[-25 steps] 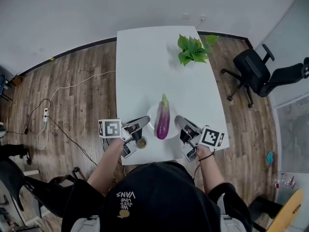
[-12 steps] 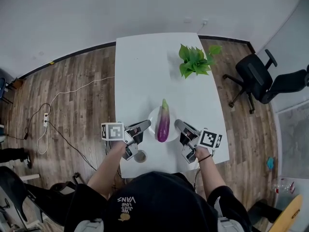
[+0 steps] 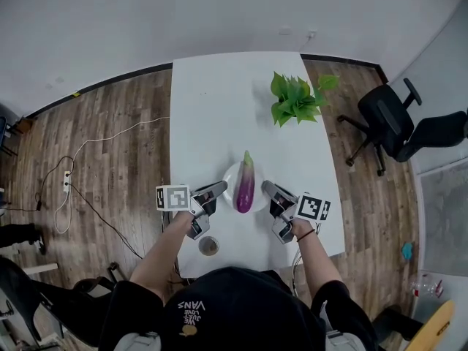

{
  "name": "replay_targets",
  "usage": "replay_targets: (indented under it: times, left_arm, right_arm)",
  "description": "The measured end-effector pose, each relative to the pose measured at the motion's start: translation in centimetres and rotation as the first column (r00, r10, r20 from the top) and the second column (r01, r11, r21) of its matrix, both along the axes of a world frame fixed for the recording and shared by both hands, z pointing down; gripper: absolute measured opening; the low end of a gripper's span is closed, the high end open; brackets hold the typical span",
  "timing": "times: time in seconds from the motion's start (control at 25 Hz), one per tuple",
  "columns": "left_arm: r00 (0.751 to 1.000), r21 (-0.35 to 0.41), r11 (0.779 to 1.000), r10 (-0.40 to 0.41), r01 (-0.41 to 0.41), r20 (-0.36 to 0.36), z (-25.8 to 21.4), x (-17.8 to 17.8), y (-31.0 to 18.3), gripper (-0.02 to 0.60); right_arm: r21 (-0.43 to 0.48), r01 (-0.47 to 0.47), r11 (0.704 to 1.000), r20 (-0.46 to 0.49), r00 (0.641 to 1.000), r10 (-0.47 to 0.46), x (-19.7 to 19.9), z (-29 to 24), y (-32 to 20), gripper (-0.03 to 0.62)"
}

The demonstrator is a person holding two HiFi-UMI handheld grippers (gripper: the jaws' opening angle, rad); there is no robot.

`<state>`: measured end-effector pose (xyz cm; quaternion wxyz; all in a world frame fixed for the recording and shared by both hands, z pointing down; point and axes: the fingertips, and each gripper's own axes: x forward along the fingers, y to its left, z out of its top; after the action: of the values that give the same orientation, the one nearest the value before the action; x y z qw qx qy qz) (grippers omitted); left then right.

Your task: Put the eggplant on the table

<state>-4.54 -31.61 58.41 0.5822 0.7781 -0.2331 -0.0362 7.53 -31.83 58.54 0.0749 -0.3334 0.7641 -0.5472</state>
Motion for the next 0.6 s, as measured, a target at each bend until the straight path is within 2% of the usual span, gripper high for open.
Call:
replay_targets:
  times: [0.36, 0.6]
  left_arm:
    - [0.999, -0.062, 0.998, -0.005, 0.008, 0.043, 3.2, -0.1, -1.6, 0.025]
    - [0.996, -0.15, 0.989, 0.008, 0.005, 0.087, 5.1, 0.0, -1.9, 0.025]
  right_arm:
    - [-0.068, 0.015, 0.998, -0.024, 1.0, -0.016, -0.1, 3.2, -1.4, 0.032]
    - [-0.16, 0.029, 0.987, -0.066, 0.997, -0.04, 0.0, 5.0, -1.7, 0.032]
